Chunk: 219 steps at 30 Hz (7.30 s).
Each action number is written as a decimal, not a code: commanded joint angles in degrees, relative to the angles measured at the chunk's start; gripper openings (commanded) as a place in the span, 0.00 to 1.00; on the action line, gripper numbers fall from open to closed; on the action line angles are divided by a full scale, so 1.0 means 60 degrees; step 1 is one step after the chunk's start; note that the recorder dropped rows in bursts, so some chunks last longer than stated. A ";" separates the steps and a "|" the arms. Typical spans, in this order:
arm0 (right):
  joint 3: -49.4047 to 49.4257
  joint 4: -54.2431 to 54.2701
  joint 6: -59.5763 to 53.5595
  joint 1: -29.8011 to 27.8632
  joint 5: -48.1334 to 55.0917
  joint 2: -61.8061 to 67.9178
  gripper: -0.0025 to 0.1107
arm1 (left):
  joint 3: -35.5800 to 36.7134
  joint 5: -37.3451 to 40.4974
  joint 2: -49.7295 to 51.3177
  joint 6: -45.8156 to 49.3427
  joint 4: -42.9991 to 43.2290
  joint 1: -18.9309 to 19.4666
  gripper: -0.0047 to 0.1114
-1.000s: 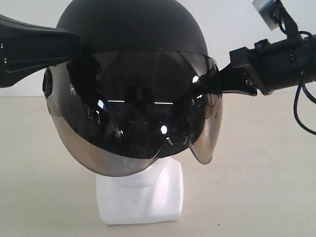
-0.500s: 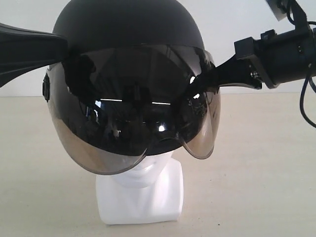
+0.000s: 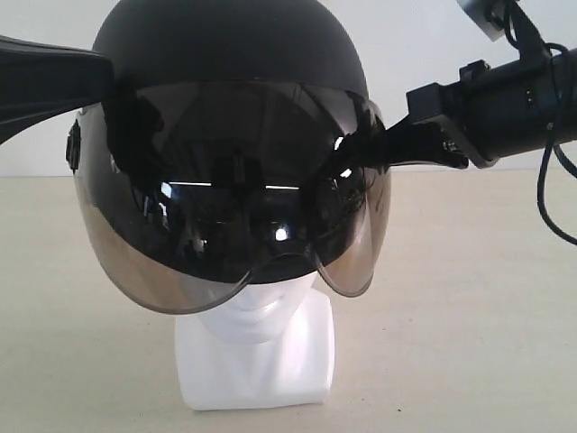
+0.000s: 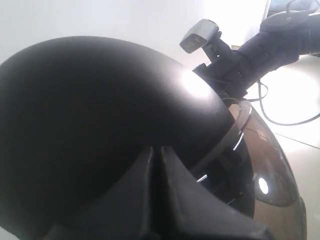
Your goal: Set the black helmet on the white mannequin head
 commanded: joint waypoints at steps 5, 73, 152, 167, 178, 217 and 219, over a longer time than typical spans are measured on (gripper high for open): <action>-0.0051 0.1512 -0.0062 0.0780 0.2932 -0.0435 0.02 | 0.0223 0.0377 0.0306 0.0039 0.0872 0.0422 0.08; -0.2604 -0.1309 0.1472 0.0785 0.0959 -0.2029 0.02 | -0.0270 -0.0162 -0.0167 0.0181 0.0872 0.0513 0.08; -0.5057 -0.5695 0.4359 0.4268 0.2314 -0.0072 0.02 | -0.5404 -0.2624 0.5613 0.2743 -0.0464 -0.0896 0.08; -0.4970 -0.6693 0.5154 0.5013 0.2707 0.0144 0.02 | -0.5404 -0.2405 0.5613 0.2385 -0.0070 -0.0896 0.08; -0.4503 -0.6758 0.5180 0.5013 0.2700 0.0144 0.02 | -0.5404 -0.2379 0.5613 0.2347 -0.0033 -0.0896 0.08; -0.4021 -0.6731 0.4860 0.5013 0.2523 -0.0305 0.02 | -0.5404 -0.2299 0.5613 0.2319 -0.0033 -0.0896 0.08; -0.4635 -0.6694 0.4792 0.5013 0.2481 -0.0602 0.02 | -0.5404 -0.2298 0.5613 0.2277 -0.0033 -0.0896 0.08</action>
